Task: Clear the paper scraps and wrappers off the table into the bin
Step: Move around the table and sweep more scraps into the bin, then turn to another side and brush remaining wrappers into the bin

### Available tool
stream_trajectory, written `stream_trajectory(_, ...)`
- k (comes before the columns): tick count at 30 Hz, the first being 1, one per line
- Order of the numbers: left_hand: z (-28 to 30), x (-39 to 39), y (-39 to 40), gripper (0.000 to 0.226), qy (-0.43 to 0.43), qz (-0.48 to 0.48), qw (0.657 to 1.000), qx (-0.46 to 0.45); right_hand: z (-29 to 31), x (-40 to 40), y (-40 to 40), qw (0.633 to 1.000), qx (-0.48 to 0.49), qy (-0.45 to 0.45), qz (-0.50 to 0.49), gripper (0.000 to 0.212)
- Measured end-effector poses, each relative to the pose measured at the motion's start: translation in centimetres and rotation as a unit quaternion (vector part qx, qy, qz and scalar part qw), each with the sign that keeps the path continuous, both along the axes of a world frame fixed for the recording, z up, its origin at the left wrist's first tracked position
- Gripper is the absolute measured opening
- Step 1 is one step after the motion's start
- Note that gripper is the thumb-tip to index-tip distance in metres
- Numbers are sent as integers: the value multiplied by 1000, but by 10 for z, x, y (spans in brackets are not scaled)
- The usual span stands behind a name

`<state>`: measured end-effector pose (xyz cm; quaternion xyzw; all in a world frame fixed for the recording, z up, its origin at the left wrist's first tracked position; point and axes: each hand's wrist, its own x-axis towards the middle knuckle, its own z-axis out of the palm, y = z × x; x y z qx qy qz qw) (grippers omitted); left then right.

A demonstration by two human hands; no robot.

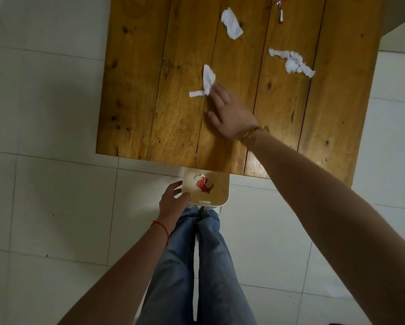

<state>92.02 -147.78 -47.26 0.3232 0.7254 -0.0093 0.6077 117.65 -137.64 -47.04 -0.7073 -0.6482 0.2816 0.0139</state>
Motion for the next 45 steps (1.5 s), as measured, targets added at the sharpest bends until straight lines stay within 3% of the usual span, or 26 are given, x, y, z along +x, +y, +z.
stream_trajectory(9, 5, -7, -5, 46, 15, 8, 1000, -5, -6, -66, -137, 988, 5, 53, 144, 58)
stream_trajectory(14, 12, -10, -15, 45, 18, 3, 1000, 3, 1, -93, -190, 981, 13, 124, 150, 48)
stream_trajectory(20, 29, -15, -28, 44, 12, -12, 1000, 8, 23, -97, -203, 987, 80, 129, -50, 35)
stream_trajectory(24, 52, -17, -33, 46, 8, -25, 1000, 11, 40, -94, -208, 976, 90, 118, -161, 38)
stream_trajectory(37, 178, -17, -33, 53, -34, -137, 988, 69, 156, -101, -263, 933, 89, 85, -340, 39)
stream_trajectory(45, 215, 4, -35, 57, -50, -244, 966, 62, 210, -114, -310, 882, 102, 55, -456, 41)
